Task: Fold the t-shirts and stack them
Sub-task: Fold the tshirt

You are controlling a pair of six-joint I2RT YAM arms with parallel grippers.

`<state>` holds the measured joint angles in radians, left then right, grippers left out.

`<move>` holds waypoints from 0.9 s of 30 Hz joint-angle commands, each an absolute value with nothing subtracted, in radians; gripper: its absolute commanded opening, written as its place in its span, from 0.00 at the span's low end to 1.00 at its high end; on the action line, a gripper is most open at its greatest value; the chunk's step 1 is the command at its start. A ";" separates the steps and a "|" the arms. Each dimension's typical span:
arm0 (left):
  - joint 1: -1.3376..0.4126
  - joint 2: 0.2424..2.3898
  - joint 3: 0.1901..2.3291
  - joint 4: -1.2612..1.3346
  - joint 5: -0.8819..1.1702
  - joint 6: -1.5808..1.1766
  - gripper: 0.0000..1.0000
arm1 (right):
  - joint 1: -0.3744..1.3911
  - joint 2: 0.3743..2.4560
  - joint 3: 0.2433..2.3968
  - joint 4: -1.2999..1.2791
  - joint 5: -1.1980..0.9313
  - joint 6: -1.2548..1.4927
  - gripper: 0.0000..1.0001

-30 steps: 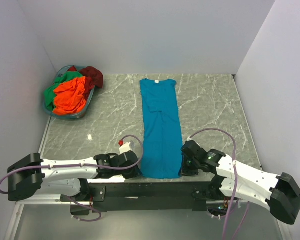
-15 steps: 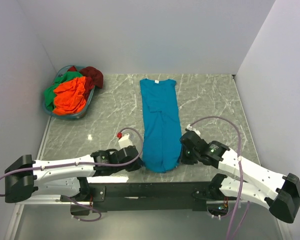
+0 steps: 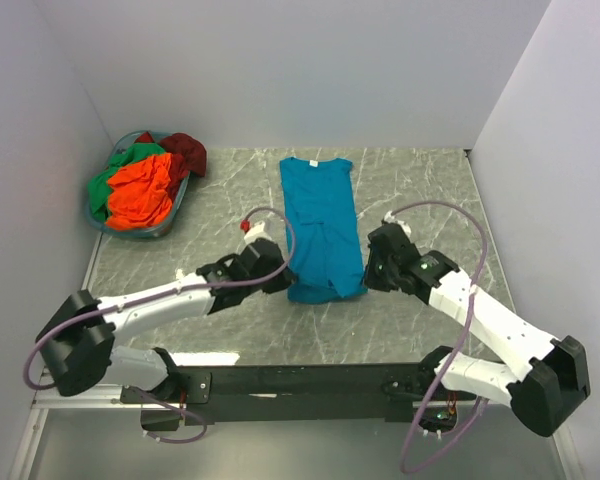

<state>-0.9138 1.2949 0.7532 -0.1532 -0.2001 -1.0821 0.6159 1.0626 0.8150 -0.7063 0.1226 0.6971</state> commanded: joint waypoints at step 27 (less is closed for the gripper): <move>-0.586 1.762 1.210 -0.025 -0.037 -0.811 0.00 | 0.374 1.572 1.249 -0.563 0.055 0.506 0.00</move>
<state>-0.5961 1.7412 1.1511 -0.0673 -0.0647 -0.8497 0.3893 1.5444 1.1873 -0.5980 0.0605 0.5323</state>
